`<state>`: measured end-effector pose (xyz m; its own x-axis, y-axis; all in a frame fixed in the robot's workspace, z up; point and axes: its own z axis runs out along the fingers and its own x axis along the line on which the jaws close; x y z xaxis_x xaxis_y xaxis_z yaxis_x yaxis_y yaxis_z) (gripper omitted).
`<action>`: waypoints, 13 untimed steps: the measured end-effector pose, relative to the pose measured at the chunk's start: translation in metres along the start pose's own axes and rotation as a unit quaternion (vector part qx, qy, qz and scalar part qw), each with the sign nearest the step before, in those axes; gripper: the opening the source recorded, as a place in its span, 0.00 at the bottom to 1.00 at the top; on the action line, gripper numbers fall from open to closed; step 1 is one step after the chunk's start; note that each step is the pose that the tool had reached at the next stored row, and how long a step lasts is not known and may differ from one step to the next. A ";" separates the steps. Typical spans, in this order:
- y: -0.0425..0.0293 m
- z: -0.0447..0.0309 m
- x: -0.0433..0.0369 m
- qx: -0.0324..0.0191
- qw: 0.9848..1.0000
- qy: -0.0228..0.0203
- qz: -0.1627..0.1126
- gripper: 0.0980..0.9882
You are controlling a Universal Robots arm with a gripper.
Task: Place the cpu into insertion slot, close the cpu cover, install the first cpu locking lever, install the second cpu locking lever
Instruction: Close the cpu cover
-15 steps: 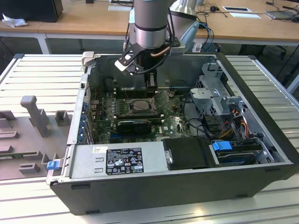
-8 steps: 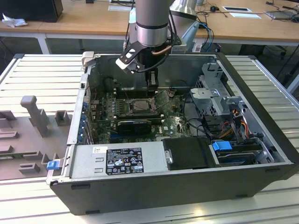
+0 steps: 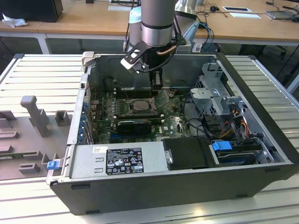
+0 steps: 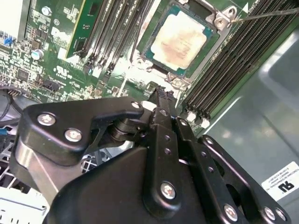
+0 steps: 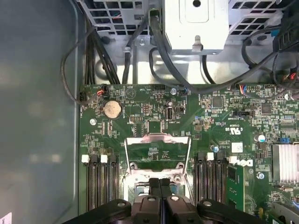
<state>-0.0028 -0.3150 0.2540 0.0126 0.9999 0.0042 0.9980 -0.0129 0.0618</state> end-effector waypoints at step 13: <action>0.0571 0.0012 0.0023 0.002 1.000 0.000 -0.007 0.01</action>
<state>0.0543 -0.3134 0.2564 -0.0020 1.0000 0.0043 0.9983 0.0017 0.0586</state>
